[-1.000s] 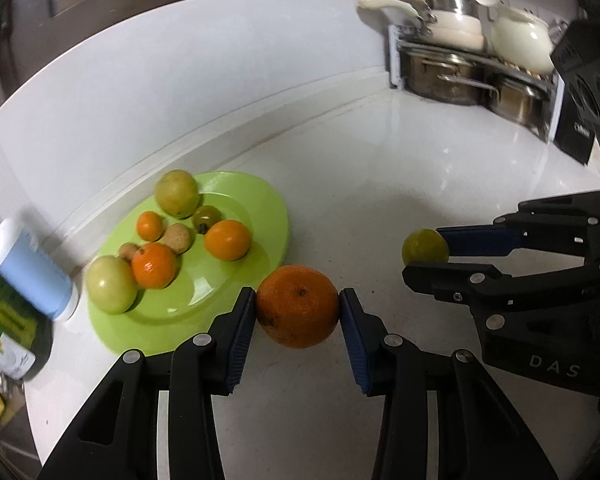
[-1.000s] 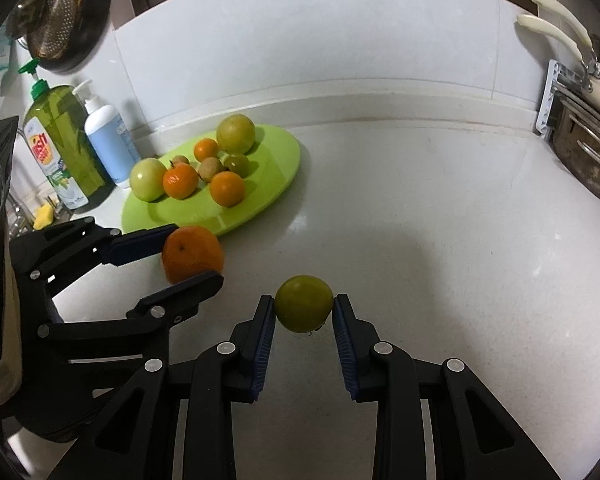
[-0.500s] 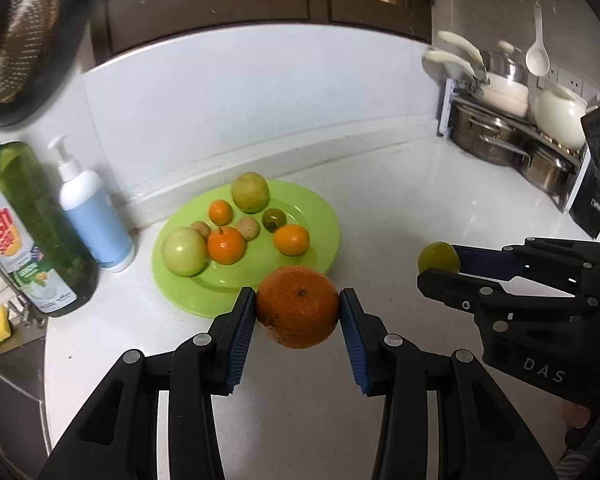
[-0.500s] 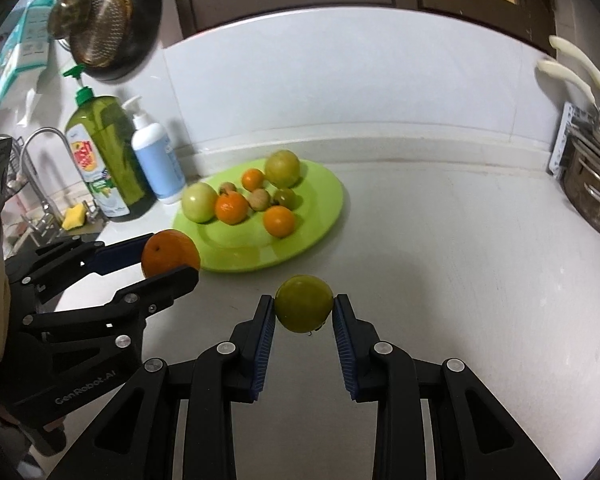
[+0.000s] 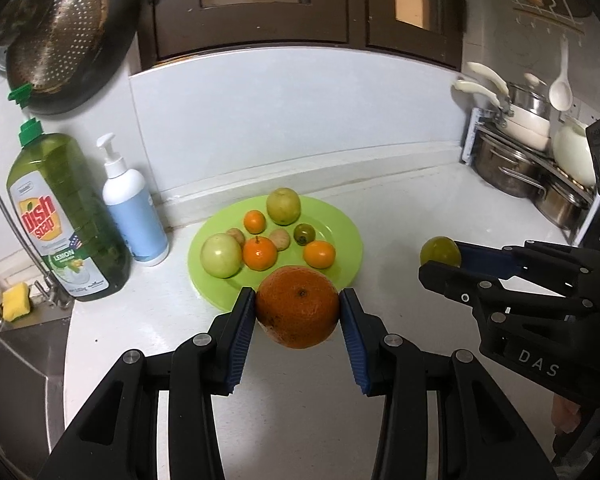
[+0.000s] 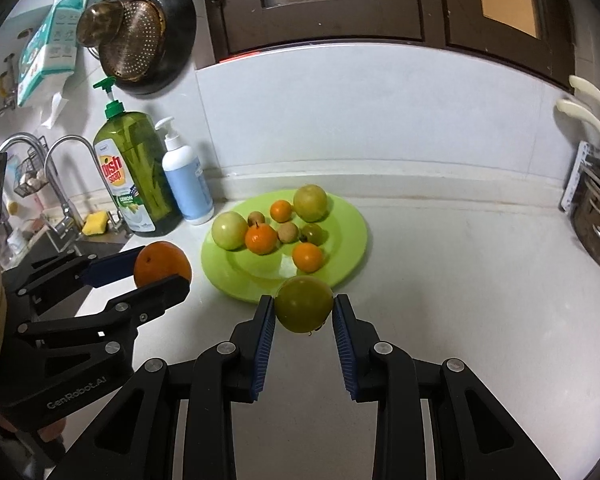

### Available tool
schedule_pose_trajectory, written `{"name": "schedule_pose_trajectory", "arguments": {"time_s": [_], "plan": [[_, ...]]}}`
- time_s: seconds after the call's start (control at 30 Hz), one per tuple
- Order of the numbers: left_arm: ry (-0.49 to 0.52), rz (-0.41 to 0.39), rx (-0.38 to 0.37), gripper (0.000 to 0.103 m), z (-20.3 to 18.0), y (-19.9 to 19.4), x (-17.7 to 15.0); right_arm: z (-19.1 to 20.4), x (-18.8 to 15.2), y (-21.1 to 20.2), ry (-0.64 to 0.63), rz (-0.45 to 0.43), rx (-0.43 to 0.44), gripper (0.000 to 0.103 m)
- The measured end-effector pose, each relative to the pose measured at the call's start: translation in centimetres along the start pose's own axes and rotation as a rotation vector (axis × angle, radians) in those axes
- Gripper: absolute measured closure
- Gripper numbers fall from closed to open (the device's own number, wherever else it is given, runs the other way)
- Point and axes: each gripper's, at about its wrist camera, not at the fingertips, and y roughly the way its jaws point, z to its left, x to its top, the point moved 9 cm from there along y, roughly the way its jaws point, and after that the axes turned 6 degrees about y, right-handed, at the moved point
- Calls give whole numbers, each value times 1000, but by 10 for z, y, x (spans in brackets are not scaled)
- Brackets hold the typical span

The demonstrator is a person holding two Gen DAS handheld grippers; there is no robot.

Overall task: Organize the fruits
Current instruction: 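Carry the held orange and lime over the light-green plate with both tools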

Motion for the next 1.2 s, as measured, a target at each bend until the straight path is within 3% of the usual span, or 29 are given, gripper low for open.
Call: {"name": "schedule_pose_trajectory", "arguments": {"time_s": [0.5, 0.83, 1.2], "plan": [[-93, 9, 68, 61, 11, 24, 28, -12, 44, 34, -69, -5, 57, 72], [-176, 86, 87, 61, 16, 68, 27, -26, 61, 83, -113, 56, 95, 72], [-246, 199, 81, 61, 21, 111, 10, -34, 55, 144, -134, 169, 121, 72]]}}
